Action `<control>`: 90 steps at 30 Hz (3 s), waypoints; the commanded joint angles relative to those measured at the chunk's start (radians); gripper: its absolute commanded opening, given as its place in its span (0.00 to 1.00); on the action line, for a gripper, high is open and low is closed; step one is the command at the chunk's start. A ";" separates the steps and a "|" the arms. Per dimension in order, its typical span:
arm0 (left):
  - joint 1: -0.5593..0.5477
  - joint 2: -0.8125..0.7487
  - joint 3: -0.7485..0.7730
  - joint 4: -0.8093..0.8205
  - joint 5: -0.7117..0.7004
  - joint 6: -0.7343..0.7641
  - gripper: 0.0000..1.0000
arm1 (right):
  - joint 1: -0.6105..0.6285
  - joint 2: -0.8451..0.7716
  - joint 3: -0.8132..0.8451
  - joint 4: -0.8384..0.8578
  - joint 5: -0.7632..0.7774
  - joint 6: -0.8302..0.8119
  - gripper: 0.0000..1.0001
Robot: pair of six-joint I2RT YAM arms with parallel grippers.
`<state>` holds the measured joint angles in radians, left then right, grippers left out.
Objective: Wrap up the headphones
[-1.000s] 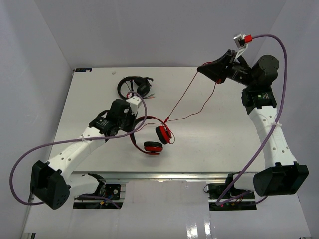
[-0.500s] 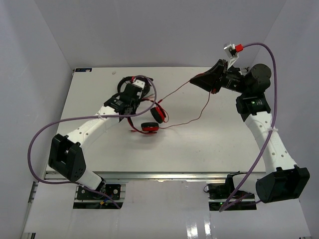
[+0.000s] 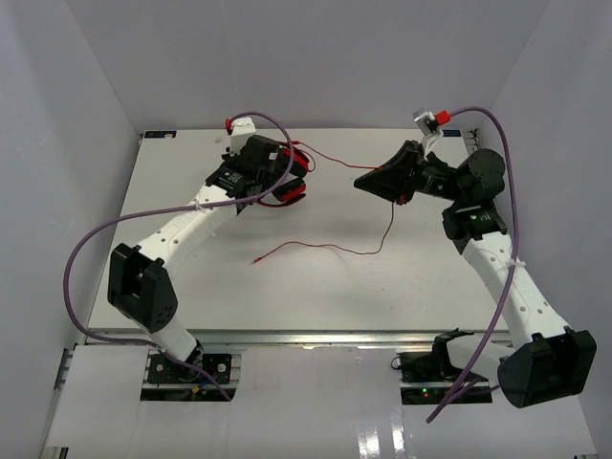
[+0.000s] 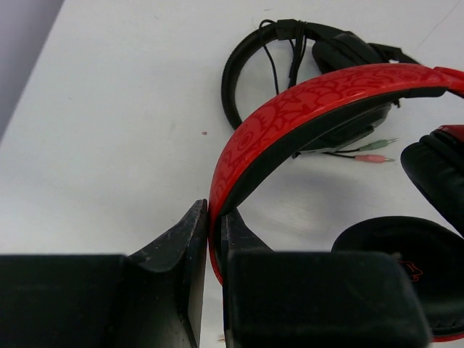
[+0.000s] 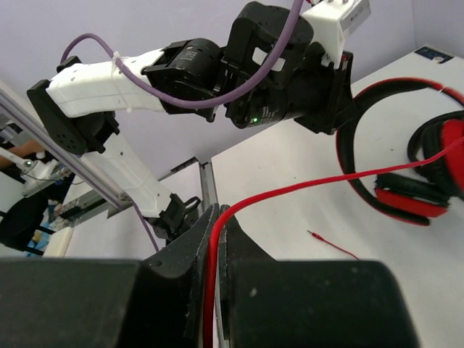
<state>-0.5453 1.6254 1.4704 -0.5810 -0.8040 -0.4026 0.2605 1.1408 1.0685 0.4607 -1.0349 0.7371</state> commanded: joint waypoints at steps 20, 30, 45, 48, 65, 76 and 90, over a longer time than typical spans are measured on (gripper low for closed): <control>-0.065 0.170 0.283 0.066 0.192 -0.919 0.00 | 0.183 -0.019 -0.173 -0.180 0.096 -0.249 0.08; -0.043 0.075 0.357 0.189 0.329 -0.777 0.00 | 0.226 0.080 -0.199 -0.421 0.195 -0.569 0.08; 0.041 -0.251 0.180 0.237 0.750 -0.630 0.00 | 0.115 0.147 -0.166 -0.392 0.052 -0.616 0.08; 0.041 -0.269 0.186 0.216 0.871 -0.602 0.00 | 0.108 0.168 -0.130 -0.392 0.020 -0.615 0.08; 0.041 -0.492 -0.098 0.096 1.483 -0.227 0.00 | -0.028 0.270 0.064 -0.402 -0.083 -0.577 0.08; 0.001 -0.511 -0.198 -0.145 1.564 0.060 0.00 | -0.030 0.331 0.232 -0.550 -0.041 -0.667 0.08; -0.198 -0.213 -0.136 -0.379 1.103 0.271 0.00 | -0.001 0.364 0.349 -0.868 -0.036 -0.951 0.08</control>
<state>-0.7217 1.3930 1.2662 -0.8349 0.3457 -0.2232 0.2554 1.4964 1.3494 -0.3323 -1.1002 -0.1012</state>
